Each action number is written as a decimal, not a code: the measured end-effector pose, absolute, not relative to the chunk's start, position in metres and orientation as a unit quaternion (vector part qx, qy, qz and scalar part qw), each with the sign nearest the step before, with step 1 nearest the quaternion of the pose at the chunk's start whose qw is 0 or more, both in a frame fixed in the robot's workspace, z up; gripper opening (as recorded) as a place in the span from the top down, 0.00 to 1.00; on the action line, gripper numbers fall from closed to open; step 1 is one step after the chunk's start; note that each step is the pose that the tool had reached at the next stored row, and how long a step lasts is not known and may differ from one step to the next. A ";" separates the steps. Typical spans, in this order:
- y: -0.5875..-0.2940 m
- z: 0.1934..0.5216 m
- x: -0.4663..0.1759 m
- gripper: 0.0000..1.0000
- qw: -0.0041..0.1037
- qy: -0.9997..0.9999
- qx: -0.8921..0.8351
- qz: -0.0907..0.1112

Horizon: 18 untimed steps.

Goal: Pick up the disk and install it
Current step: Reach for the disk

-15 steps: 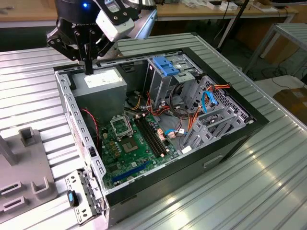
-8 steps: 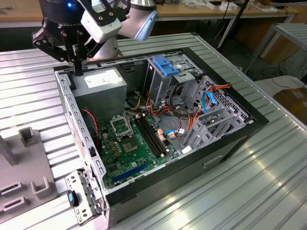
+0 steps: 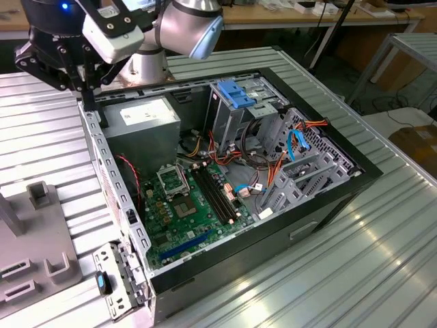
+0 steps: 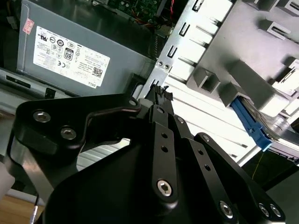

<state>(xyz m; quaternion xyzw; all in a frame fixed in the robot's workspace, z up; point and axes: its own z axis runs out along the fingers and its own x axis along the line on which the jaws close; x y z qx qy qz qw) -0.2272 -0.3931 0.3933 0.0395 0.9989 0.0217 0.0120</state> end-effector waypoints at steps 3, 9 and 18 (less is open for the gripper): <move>-0.392 0.393 -0.239 0.89 0.012 0.999 0.040 0.022; -0.390 0.393 -0.257 0.89 0.012 0.999 0.040 0.022; -0.387 0.393 -0.286 0.89 0.012 0.999 0.040 0.022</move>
